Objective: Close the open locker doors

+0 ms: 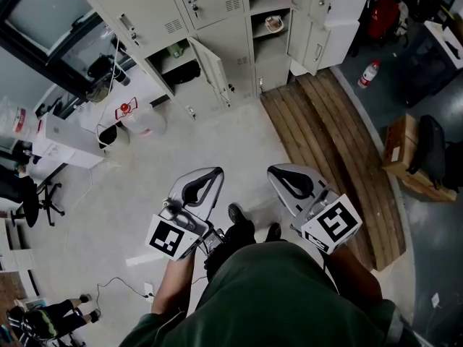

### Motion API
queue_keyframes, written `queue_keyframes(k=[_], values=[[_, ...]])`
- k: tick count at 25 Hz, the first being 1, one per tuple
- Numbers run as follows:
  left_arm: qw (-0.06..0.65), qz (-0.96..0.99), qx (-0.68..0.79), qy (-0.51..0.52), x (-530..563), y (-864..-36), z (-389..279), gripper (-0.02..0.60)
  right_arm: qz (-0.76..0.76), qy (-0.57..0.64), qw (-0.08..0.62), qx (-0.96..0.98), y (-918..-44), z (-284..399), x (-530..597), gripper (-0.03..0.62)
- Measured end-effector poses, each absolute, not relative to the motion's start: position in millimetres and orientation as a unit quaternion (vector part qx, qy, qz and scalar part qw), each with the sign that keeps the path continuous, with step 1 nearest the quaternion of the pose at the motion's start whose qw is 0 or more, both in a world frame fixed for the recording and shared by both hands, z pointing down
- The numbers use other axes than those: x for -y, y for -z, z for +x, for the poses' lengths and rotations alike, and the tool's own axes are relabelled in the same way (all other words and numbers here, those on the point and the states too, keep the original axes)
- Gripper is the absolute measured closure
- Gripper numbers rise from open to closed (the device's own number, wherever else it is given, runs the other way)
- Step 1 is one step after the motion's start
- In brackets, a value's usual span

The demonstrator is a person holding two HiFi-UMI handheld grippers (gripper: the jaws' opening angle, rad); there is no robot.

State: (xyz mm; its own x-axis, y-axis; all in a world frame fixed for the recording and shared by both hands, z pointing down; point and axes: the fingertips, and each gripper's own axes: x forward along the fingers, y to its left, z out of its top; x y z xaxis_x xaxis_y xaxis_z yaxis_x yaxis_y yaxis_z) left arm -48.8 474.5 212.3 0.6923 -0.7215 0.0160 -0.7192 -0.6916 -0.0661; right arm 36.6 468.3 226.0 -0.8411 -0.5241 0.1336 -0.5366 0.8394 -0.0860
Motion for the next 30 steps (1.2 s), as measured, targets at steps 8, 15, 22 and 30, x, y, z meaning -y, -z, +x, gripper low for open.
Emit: queue_keyframes(k=[8,15,22,30], values=[[0.023,-0.921,-0.388,0.029,-452.9,-216.4,-71.4,0.577,0.290,-0.075,0.051,0.953,-231.4,18.0,-443.7,0.588],[0.023,-0.924,-0.381,0.020,-429.8,-213.5,-95.8,0.577,0.298,-0.079,0.050,0.950,-232.6,-6.8,-419.8,0.588],[0.034,-0.928,-0.370,0.012,-404.3,-208.5,-132.5,0.577,0.311,-0.077,0.052,0.946,-230.1,-40.7,-394.1,0.588],[0.033,-0.934,-0.356,0.012,-380.7,-221.0,-167.9,0.577,0.328,-0.064,0.050,0.941,-226.6,-76.2,-373.3,0.588]])
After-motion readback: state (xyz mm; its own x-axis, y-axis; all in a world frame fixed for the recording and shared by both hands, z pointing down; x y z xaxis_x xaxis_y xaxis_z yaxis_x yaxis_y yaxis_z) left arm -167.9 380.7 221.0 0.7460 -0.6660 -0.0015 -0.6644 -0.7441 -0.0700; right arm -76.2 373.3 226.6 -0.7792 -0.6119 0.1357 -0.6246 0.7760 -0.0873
